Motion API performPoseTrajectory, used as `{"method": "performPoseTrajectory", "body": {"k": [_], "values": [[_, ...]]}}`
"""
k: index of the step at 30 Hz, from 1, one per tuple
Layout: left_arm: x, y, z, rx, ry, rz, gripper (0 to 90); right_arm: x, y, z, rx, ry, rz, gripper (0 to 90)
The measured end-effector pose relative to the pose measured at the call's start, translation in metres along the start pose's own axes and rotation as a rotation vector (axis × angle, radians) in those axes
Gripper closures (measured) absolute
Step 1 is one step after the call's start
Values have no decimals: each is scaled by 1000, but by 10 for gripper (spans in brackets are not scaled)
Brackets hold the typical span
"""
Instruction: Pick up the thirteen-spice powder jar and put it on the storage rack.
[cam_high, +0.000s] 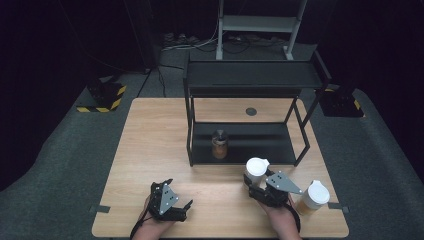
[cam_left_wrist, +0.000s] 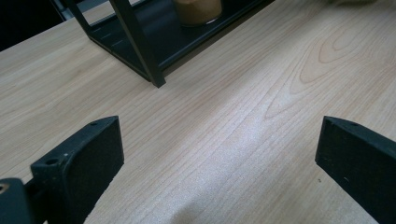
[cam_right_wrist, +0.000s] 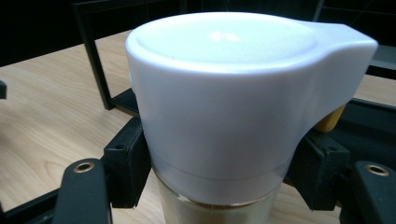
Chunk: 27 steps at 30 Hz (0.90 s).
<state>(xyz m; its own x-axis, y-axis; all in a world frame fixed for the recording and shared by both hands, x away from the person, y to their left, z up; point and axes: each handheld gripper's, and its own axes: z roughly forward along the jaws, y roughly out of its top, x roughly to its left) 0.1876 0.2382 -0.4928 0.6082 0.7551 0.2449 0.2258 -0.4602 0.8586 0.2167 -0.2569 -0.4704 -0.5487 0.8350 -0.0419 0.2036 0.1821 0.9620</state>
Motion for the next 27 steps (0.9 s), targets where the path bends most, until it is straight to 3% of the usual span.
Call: {"method": "performPoseTrajectory", "body": {"k": [27], "values": [[1, 0, 0, -3, -5, 2, 14, -14, 16, 7, -26, -32, 26, 304]]}}
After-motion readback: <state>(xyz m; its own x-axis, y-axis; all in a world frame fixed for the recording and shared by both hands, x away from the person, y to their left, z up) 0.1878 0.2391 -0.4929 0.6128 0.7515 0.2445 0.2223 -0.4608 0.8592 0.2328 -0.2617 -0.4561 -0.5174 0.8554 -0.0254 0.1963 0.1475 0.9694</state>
